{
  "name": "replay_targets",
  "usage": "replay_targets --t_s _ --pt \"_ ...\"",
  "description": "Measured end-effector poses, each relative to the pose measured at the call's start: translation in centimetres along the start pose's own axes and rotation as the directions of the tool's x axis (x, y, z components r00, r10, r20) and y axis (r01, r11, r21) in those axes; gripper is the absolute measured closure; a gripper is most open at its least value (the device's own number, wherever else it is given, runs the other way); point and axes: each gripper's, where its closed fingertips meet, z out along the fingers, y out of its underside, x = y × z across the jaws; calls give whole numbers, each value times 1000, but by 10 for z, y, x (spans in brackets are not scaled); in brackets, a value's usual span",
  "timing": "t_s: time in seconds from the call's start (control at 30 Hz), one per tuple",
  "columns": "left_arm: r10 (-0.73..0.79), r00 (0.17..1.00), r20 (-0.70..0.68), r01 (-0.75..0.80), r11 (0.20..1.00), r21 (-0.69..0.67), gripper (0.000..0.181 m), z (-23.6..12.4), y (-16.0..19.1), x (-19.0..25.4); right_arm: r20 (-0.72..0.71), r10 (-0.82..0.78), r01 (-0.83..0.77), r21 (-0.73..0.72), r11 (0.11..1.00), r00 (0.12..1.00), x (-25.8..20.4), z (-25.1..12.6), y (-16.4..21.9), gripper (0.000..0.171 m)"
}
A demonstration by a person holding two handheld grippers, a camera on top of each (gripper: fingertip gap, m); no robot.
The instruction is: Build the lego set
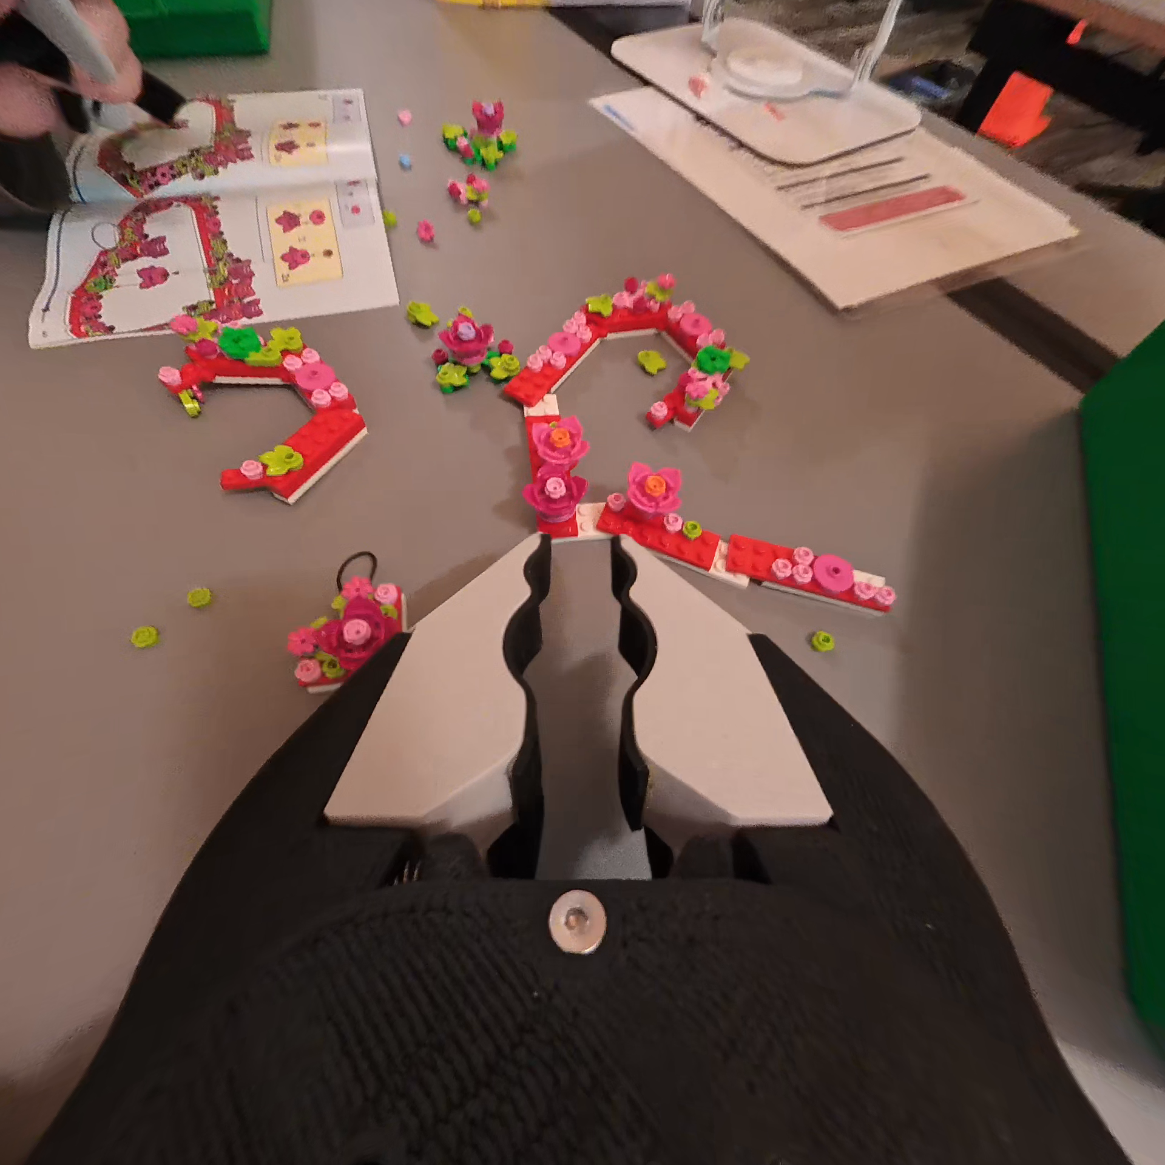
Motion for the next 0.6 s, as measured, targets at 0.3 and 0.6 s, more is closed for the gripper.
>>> replay_targets --t_s 0.3,0.6 --pt "188 775 -603 -301 949 -91 128 64 15 52 88 -134 146 -145 979 987 -24 26 -21 128" --pt "188 415 -890 -592 798 -107 119 118 72 64 219 -197 263 -335 905 956 -22 59 -24 130"
